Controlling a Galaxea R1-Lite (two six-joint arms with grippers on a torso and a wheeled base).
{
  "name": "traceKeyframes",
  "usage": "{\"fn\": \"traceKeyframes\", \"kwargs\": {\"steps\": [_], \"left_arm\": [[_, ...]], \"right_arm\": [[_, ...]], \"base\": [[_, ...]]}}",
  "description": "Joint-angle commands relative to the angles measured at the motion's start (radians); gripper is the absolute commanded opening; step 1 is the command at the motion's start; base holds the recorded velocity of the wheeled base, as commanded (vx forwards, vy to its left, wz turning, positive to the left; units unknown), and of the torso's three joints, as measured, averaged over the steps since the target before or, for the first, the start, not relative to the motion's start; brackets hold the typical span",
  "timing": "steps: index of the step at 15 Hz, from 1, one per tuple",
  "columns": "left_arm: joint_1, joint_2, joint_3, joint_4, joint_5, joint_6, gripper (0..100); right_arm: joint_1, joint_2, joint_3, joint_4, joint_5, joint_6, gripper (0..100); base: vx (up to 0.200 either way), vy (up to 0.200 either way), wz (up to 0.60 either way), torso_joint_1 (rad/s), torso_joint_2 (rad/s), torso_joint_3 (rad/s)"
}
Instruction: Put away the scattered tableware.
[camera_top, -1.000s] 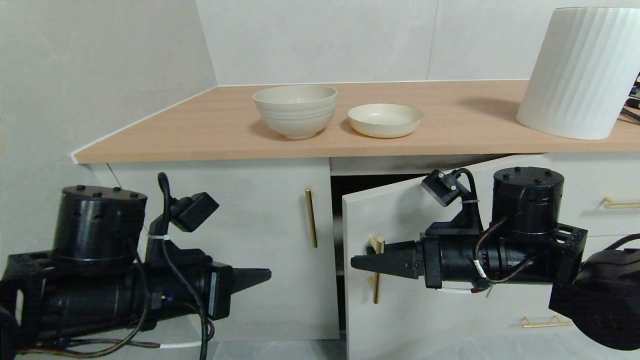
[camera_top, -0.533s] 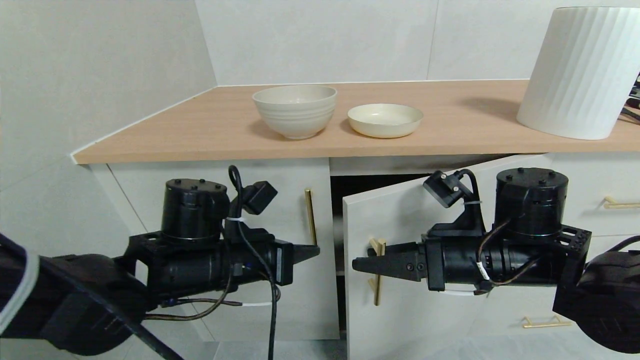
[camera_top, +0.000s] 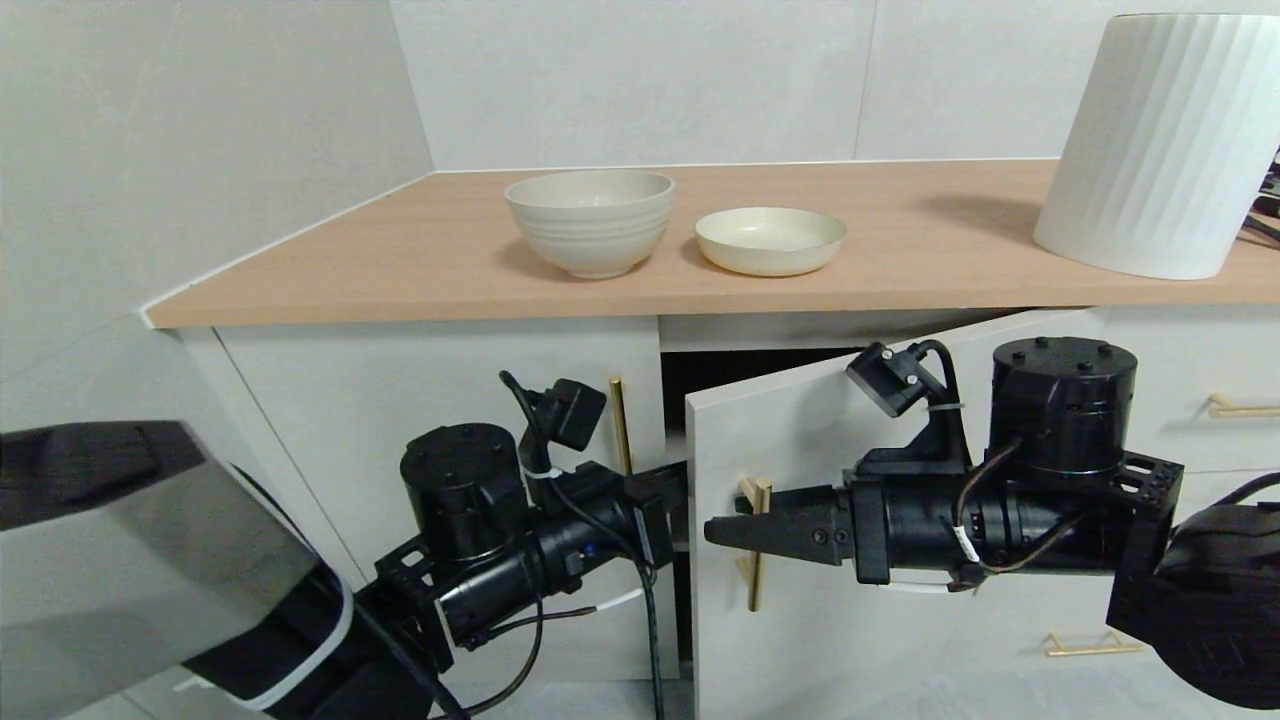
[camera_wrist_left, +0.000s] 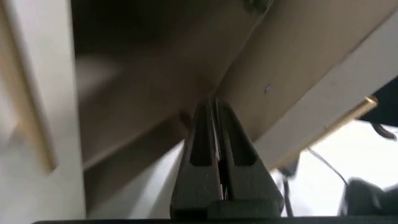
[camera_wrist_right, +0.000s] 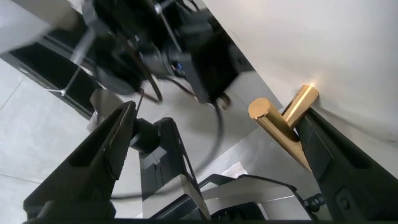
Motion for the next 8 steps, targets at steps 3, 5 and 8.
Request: {"fn": "traceKeyframes", "kwargs": {"steps": [3,5,8], "left_arm": [[-0.034,0.068,0.019,-0.077,0.003,-0.001,0],[-0.034,0.069,0.018,-0.082,0.003,0.019,0],[-0.032,0.092,-0.005,-0.080,0.003,0.079,0]], "right_arm": [[-0.001,-0.001,0.021,0.001,0.000,-0.006,100],[-0.006,-0.010,0.041,0.000,-0.006,-0.011,100],[-0.047,-0.034,0.105,0.000,-0.019,-0.051,100]], "base": [[0.000,0.000,0.00,0.000,0.00,0.000],[0.000,0.000,0.00,0.000,0.00,0.000],[0.000,0.000,0.00,0.000,0.00,0.000]]}}
